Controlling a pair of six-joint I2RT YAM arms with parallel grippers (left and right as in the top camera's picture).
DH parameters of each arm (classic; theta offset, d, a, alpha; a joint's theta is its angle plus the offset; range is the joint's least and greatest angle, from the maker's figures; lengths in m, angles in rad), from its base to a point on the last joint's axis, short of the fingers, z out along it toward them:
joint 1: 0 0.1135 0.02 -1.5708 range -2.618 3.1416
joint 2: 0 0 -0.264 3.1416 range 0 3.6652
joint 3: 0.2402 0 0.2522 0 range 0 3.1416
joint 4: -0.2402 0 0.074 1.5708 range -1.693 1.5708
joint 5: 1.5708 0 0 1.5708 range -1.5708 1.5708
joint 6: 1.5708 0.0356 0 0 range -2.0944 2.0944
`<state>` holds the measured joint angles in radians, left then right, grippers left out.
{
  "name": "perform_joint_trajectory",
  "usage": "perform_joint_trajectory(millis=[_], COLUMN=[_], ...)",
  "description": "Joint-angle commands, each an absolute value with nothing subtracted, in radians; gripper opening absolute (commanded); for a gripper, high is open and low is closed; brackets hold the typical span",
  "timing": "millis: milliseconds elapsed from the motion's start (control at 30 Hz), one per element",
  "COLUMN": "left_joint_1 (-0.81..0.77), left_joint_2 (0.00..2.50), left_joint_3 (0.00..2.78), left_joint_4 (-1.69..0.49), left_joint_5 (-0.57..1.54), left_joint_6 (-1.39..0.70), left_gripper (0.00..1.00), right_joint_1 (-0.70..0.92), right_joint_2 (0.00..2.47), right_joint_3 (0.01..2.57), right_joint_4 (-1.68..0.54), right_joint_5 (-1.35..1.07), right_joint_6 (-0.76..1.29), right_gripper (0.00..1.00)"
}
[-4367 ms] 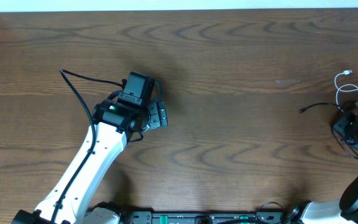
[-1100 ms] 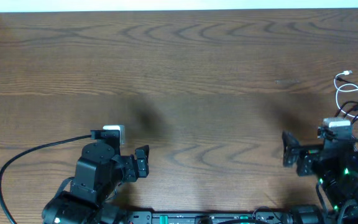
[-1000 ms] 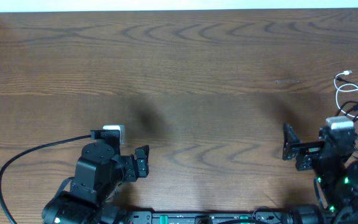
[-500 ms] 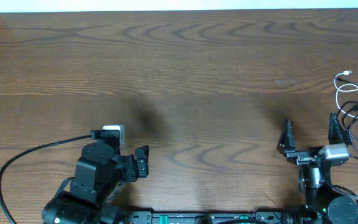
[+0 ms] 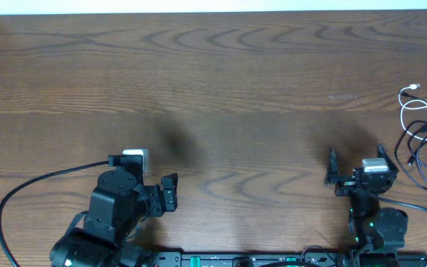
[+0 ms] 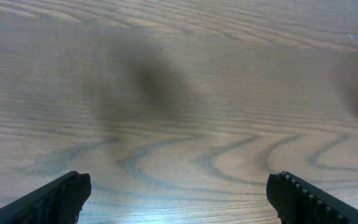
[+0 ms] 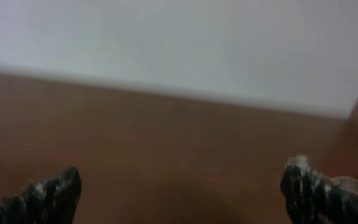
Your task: Untangle cables
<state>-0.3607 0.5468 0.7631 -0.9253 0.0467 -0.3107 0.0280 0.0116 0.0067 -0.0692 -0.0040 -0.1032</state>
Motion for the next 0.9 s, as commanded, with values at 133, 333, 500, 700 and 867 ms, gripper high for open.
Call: perform_joint_trajectory(millis=[133, 333, 500, 700, 867], left_joint_1=[-0.359, -0.359, -0.359, -0.359, -0.359], left_joint_2=[0.542, 0.542, 0.542, 0.542, 0.542], left_joint_3=[0.759, 0.759, 0.759, 0.759, 0.759], left_joint_4=[-0.926, -0.926, -0.926, -0.926, -0.926], left_joint_5=[0.044, 0.044, 0.044, 0.044, 0.044], left_joint_6=[-0.312, -0.312, -0.312, -0.312, -0.312], left_gripper=[0.96, 0.96, 0.96, 0.96, 0.96], right_joint_1=[0.023, 0.023, 0.023, 0.023, 0.023], right_joint_2=[0.005, 0.005, 0.006, 0.006, 0.006], right_joint_3=[0.006, 0.006, 0.006, 0.006, 0.006], right_joint_4=[-0.079, -0.078, -0.078, -0.078, -0.078], right_joint_5=[-0.003, -0.003, -0.003, -0.003, -0.003], right_joint_6=[-0.082, -0.083, -0.083, -0.083, -0.083], right_gripper=[0.99, 0.99, 0.99, 0.99, 0.99])
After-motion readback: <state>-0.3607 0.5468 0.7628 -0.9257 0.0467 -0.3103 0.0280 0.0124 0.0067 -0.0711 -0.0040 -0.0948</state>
